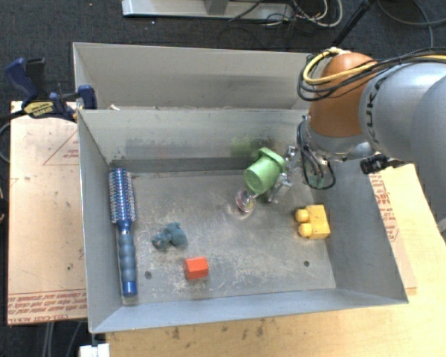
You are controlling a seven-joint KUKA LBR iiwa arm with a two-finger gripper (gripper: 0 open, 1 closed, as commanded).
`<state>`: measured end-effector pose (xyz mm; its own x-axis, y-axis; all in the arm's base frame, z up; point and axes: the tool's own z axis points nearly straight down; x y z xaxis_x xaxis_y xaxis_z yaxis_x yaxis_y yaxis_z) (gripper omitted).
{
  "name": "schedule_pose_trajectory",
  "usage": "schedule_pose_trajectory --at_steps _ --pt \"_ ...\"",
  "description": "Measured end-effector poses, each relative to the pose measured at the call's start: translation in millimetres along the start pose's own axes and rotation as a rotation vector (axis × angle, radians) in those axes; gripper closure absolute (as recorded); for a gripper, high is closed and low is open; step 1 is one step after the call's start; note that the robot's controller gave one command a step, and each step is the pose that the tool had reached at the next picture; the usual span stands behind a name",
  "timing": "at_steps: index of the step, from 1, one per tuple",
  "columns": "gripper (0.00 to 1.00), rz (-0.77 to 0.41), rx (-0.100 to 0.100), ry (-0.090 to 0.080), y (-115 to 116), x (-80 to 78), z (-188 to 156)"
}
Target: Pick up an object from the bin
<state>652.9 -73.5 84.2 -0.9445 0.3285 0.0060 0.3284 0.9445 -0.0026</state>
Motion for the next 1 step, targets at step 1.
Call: schedule_pose_trajectory --at_steps 1 --pt "1.0 -0.001 -0.005 -0.016 -12.6 13.6 -127.6"
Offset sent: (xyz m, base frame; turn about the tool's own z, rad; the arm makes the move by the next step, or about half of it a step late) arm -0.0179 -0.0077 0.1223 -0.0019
